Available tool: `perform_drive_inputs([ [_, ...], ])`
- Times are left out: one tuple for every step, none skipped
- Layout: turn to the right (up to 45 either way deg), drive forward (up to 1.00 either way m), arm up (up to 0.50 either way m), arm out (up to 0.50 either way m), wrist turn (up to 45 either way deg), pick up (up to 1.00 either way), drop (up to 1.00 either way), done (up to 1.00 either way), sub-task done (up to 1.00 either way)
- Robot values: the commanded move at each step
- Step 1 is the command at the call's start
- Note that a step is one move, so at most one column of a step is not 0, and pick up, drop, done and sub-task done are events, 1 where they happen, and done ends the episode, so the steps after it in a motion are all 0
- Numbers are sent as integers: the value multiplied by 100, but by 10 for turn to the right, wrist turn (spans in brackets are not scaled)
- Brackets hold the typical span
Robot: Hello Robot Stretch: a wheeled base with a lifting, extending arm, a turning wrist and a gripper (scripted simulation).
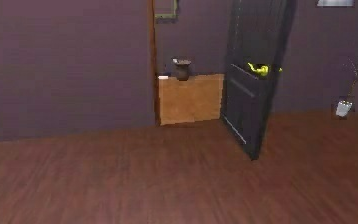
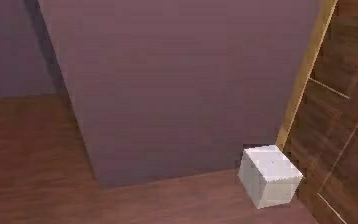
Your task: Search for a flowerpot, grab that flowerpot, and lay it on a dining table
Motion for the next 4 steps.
perform_drive_inputs([
  [0,100,0,0,0,0,0,0,0],
  [0,100,0,0,0,0,0,0,0],
  [60,0,0,0,0,0,0,0,0],
  [0,25,0,0,0,0,0,0,0],
])
